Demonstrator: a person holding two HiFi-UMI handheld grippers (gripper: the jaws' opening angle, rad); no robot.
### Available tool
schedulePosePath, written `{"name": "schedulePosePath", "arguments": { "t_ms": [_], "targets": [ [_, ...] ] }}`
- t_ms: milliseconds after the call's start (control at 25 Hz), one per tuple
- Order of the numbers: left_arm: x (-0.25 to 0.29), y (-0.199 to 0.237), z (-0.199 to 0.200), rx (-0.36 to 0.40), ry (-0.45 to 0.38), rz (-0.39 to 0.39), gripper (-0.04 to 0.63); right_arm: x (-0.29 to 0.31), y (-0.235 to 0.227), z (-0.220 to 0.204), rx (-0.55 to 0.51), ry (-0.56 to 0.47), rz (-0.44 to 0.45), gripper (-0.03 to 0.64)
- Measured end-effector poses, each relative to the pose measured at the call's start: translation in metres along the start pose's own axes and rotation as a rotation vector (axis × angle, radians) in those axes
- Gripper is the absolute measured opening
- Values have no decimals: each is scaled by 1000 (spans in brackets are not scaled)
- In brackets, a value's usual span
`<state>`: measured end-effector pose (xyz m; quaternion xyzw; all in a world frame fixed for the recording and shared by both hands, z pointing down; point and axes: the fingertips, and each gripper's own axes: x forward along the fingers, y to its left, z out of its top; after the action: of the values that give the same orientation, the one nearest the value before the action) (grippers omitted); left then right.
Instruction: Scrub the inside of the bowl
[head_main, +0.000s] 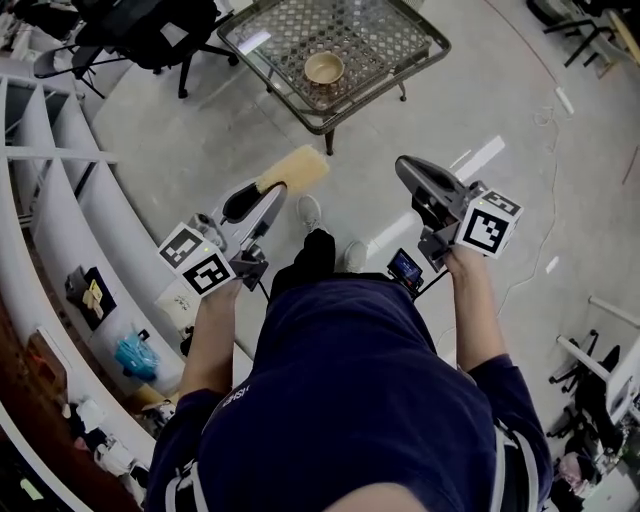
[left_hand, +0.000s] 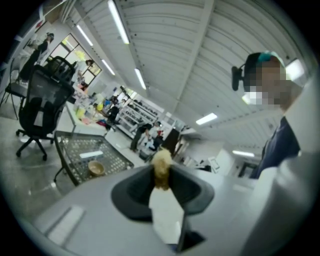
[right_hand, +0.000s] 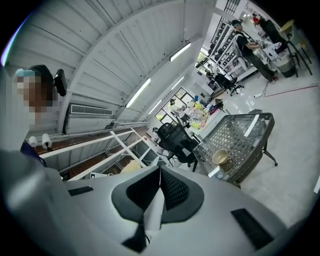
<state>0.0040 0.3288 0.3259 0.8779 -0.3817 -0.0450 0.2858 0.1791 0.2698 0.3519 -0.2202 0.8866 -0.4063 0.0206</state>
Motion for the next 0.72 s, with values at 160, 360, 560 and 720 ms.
{"name": "schedulePosePath", "arguments": {
  "t_ms": [160,360,560,720],
  "targets": [
    [16,34,18,-6,3,-34,86,37,-6,12,-24,28,-25,8],
    [29,83,44,-3,26,-71,86,96,-6,27,-72,77,-34,8],
    [38,123,69,8,50,-112,86,142,3,40,-122,103,-36,9],
    [42,148,86,18,59,-134,86,167,4,47,-154,117,-59,9]
  ]
}}
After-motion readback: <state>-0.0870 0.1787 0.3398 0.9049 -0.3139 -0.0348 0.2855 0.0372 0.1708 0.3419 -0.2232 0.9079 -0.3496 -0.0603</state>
